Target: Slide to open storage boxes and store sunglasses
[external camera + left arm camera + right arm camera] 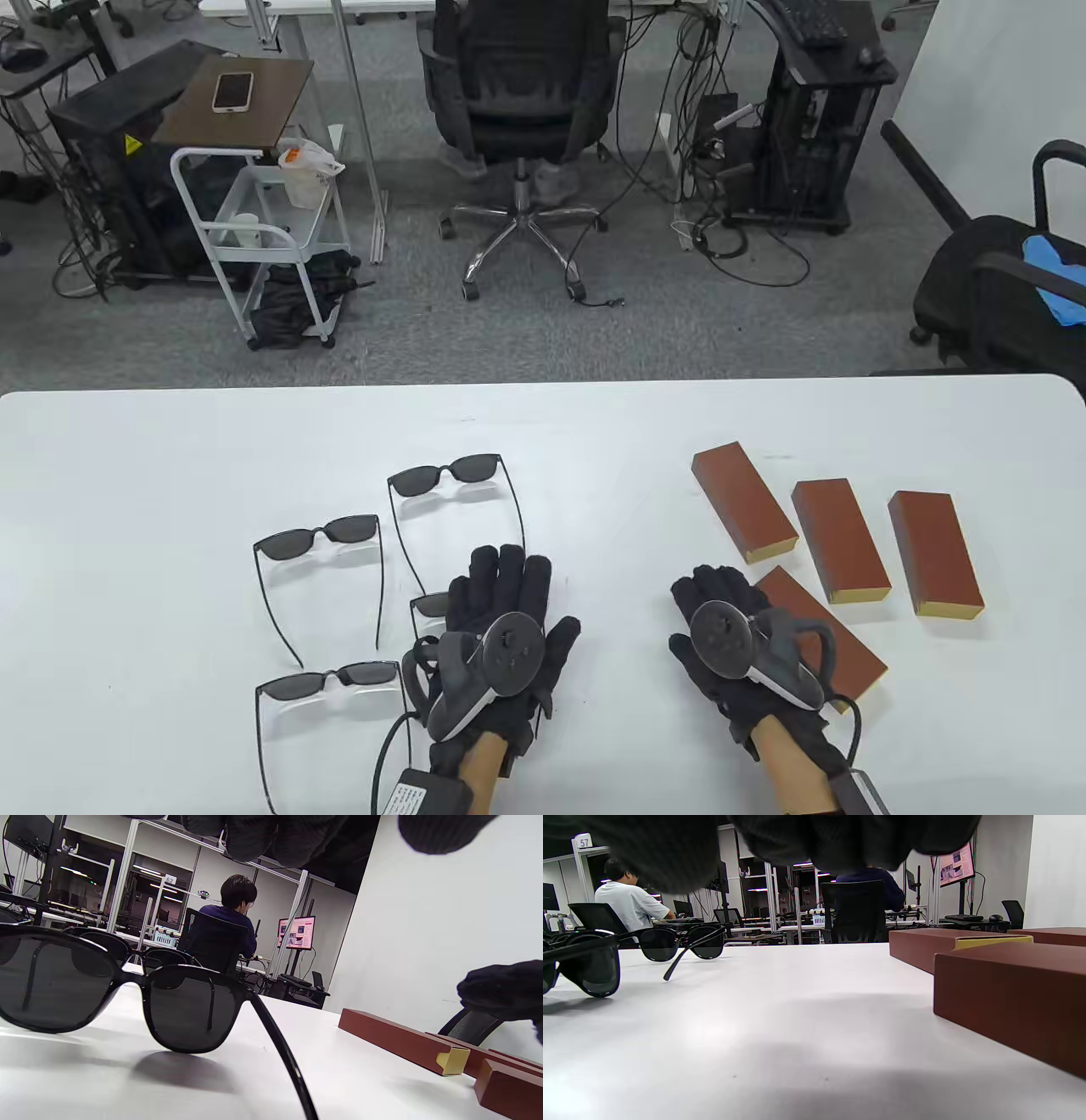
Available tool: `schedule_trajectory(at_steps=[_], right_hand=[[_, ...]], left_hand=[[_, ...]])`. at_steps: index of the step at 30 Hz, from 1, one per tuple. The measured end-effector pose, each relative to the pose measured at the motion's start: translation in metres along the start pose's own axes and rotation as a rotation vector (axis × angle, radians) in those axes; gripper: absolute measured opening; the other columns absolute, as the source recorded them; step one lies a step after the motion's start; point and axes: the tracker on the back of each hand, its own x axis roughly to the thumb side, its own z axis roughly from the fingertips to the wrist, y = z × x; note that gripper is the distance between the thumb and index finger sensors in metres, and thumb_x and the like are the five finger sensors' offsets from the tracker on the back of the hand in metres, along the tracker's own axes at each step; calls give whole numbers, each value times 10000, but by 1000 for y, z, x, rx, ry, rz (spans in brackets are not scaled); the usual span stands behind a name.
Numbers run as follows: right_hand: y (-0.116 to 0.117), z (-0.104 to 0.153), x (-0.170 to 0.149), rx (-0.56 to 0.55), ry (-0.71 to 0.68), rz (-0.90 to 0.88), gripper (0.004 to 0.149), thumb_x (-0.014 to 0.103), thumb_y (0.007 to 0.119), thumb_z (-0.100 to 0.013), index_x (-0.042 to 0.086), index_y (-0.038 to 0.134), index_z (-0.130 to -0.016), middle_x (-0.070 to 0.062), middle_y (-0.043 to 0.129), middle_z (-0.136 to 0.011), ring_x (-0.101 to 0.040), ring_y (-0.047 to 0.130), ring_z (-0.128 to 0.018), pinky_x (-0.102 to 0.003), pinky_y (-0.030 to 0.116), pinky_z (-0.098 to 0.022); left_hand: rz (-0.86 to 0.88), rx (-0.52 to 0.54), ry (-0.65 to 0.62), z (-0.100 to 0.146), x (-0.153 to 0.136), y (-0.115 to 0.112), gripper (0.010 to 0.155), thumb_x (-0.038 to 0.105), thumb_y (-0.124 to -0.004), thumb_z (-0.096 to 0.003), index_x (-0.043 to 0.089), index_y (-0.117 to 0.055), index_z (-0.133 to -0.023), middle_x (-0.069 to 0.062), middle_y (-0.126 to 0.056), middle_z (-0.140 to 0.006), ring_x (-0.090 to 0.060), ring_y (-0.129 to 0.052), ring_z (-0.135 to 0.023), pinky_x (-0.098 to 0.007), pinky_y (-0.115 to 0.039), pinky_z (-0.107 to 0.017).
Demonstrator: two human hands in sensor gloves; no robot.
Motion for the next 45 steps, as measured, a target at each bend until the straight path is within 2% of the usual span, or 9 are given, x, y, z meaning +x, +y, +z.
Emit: schedule_trajectory(at_steps=[25, 31, 35, 40, 45], right_hand=[[0, 0, -1, 4, -7, -15, 624, 514, 801, -318, 296, 639, -880, -60, 625, -1015, -353, 621, -930, -493, 603, -672], [-1, -1, 0, 2, -14, -23, 623, 510, 803, -318, 295, 641, -880, -61, 629, -1014, -354, 626, -928, -492, 607, -670], [-3, -2, 2, 1, -34, -18, 622, 509, 803, -319, 292, 643, -879, -63, 630, -1014, -356, 627, -928, -492, 607, -670], [-3, -2, 4, 0, -44, -20, 623, 509, 803, -319, 292, 642, -880, -63, 631, -1014, -354, 629, -928, -491, 606, -672], [-2, -3, 5, 6, -45, -14, 620, 508, 804, -319, 293, 645, -879, -64, 634, -1013, -355, 629, -928, -491, 607, -671]], left_hand=[[27, -5, 8, -3, -2, 0, 721, 673, -617, -399, 386, -591, -1060, 71, -510, -1177, -218, -370, -1124, -539, -436, -787], [21, 11, 20, -9, -5, 6, 707, 671, -636, -400, 386, -641, -1047, 56, -565, -1173, -246, -448, -1129, -591, -493, -764], [38, 12, 66, -12, -20, 13, 704, 671, -664, -394, 376, -678, -1033, 32, -654, -1147, -284, -559, -1102, -588, -548, -744], [-63, 3, 97, -8, -61, 28, 684, 663, -723, -380, 351, -758, -988, 24, -754, -1094, -301, -677, -1044, -572, -622, -705], [-143, -127, 107, 3, -119, 41, 657, 626, -790, -367, 337, -796, -957, 12, -802, -1055, -313, -750, -986, -559, -672, -667]])
